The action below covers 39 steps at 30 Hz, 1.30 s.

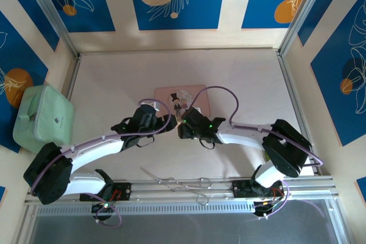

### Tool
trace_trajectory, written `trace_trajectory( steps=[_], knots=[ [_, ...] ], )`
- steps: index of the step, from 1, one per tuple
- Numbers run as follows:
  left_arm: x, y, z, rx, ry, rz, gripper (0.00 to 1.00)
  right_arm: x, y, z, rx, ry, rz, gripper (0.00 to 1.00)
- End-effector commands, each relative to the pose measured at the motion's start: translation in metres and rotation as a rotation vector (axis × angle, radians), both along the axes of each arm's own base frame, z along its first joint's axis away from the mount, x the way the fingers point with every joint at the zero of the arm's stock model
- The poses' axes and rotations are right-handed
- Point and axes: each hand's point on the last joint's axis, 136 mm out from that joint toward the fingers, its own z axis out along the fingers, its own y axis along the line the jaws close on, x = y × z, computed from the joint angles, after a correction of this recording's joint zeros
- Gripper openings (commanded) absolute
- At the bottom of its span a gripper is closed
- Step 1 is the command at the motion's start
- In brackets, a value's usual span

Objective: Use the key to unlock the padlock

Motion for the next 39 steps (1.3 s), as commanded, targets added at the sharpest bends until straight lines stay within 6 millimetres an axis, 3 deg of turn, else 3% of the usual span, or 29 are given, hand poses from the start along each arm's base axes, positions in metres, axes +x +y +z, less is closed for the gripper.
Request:
trace_trajectory(
  steps=[1, 7, 17, 25, 29, 39],
  knots=[
    [0.0, 0.004, 0.007, -0.004, -0.019, -0.003, 0.76, 0.01, 0.007, 0.007, -0.017, -0.04, -0.036, 0.64],
    [-0.003, 0.01, 0.015, 0.023, -0.041, -0.012, 0.7, 0.01, 0.014, 0.003, -0.051, -0.031, -0.035, 0.66],
    [-0.013, 0.05, 0.043, 0.211, -0.097, 0.008, 0.75, -0.007, 0.01, 0.007, -0.053, -0.03, -0.04, 0.72],
    [-0.014, 0.069, 0.066, 0.205, -0.154, 0.087, 0.76, -0.004, 0.007, 0.013, 0.014, -0.022, -0.038, 0.73],
    [-0.014, 0.066, 0.072, 0.174, -0.166, 0.083, 0.76, -0.005, 0.004, 0.014, 0.018, -0.015, -0.046, 0.73],
    [-0.013, 0.049, 0.065, 0.175, -0.133, 0.008, 0.71, -0.002, -0.006, 0.012, 0.022, -0.003, -0.097, 0.75]
  ],
)
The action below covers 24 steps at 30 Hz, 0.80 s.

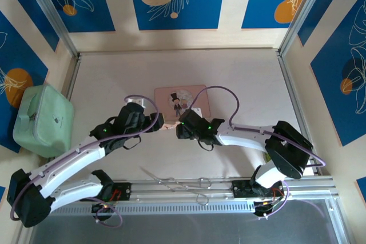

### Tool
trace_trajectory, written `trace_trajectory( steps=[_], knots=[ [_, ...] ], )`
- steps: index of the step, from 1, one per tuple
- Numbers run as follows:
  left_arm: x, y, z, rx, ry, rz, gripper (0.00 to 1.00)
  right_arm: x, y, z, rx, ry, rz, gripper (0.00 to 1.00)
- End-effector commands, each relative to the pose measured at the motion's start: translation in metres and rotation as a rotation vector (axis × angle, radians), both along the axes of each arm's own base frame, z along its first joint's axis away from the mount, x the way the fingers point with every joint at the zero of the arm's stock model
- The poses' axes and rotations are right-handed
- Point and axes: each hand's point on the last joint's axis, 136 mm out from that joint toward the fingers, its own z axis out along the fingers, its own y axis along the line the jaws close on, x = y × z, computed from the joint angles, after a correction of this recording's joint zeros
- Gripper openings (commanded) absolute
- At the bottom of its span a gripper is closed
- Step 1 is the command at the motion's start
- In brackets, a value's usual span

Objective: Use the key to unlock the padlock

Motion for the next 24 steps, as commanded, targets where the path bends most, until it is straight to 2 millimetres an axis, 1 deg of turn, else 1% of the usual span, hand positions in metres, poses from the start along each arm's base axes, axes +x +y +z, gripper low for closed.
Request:
trace_trajectory(
  steps=[1, 8, 13, 18, 19, 22, 24],
  knots=[
    [0.002, -0.006, 0.008, 0.001, -0.007, -0.04, 0.71, 0.002, -0.004, 0.0, 0.009, 0.02, -0.03, 0.74],
    [0.008, -0.015, 0.002, 0.01, -0.009, -0.069, 0.71, 0.002, -0.004, 0.002, -0.001, 0.035, -0.033, 0.74],
    [0.009, -0.016, 0.009, 0.004, -0.007, -0.078, 0.74, 0.003, 0.003, 0.004, -0.003, 0.03, -0.02, 0.74],
    [0.009, -0.018, 0.014, 0.008, 0.001, -0.096, 0.74, 0.009, 0.014, 0.009, 0.012, 0.001, -0.001, 0.74],
    [0.009, -0.018, 0.014, 0.006, 0.005, -0.093, 0.74, 0.009, 0.014, 0.008, 0.001, -0.001, -0.006, 0.74],
    [0.009, -0.022, 0.006, -0.012, 0.034, -0.09, 0.74, 0.014, 0.004, 0.005, -0.085, -0.037, -0.072, 0.74],
    [0.01, -0.032, -0.005, -0.055, 0.053, -0.105, 0.71, 0.016, 0.008, 0.001, -0.109, -0.057, -0.055, 0.74]
  ],
)
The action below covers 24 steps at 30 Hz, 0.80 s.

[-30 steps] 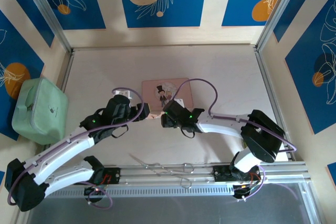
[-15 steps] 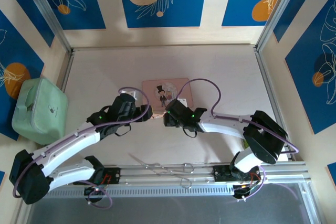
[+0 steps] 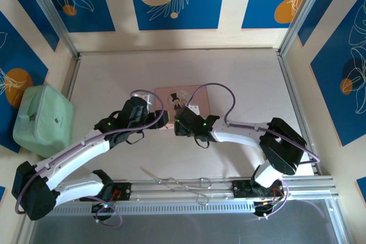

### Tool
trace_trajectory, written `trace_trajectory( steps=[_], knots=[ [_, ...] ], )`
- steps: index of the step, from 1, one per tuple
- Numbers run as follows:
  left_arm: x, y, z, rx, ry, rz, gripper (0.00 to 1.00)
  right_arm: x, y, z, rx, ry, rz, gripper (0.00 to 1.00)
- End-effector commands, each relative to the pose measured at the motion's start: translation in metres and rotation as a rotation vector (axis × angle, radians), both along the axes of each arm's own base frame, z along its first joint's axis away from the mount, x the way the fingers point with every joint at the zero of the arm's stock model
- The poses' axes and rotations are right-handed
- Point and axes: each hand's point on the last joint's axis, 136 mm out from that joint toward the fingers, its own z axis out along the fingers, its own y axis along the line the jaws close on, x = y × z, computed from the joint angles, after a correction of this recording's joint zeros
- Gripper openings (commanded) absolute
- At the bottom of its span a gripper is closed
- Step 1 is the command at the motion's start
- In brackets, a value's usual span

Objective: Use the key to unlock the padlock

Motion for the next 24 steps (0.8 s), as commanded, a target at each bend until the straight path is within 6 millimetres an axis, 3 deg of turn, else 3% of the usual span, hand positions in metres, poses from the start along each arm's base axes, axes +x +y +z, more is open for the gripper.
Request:
trace_trajectory(
  steps=[1, 6, 24],
  knots=[
    [0.002, -0.012, -0.014, -0.06, 0.039, -0.016, 0.7, 0.006, -0.001, -0.002, -0.071, -0.045, -0.022, 0.73],
    [0.002, -0.012, -0.034, -0.113, 0.056, 0.027, 0.69, 0.013, -0.005, -0.007, -0.124, -0.043, -0.061, 0.72],
    [0.002, -0.003, -0.027, -0.113, 0.024, 0.06, 0.64, 0.023, 0.003, -0.019, -0.181, -0.01, -0.064, 0.66]
  ],
)
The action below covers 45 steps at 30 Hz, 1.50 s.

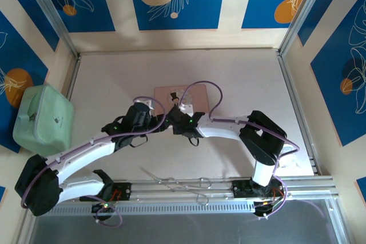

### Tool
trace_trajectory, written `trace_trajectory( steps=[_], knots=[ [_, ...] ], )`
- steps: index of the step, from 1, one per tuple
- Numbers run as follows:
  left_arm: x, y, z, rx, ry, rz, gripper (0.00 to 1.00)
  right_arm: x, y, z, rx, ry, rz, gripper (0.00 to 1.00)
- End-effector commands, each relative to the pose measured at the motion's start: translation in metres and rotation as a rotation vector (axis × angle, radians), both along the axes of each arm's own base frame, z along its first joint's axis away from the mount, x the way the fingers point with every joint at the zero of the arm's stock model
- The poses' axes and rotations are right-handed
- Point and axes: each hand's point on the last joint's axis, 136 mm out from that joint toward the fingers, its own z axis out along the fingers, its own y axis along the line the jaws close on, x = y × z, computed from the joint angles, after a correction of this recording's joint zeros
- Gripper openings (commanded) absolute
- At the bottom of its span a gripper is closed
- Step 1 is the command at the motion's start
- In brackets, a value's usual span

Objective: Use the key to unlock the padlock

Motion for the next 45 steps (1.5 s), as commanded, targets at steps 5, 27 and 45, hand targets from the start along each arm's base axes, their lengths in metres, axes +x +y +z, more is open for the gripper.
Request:
trace_trajectory(
  steps=[5, 27, 45],
  knots=[
    [0.002, 0.006, 0.005, -0.03, -0.02, 0.041, 0.64, 0.005, 0.001, 0.0, -0.051, -0.009, 0.002, 0.61],
    [0.032, 0.043, 0.006, 0.118, 0.02, 0.09, 0.72, 0.002, 0.011, 0.01, 0.021, -0.05, -0.007, 0.53],
    [0.037, 0.034, -0.035, 0.154, 0.101, 0.049, 0.67, 0.008, 0.003, 0.001, -0.065, -0.033, -0.043, 0.47]
  ],
)
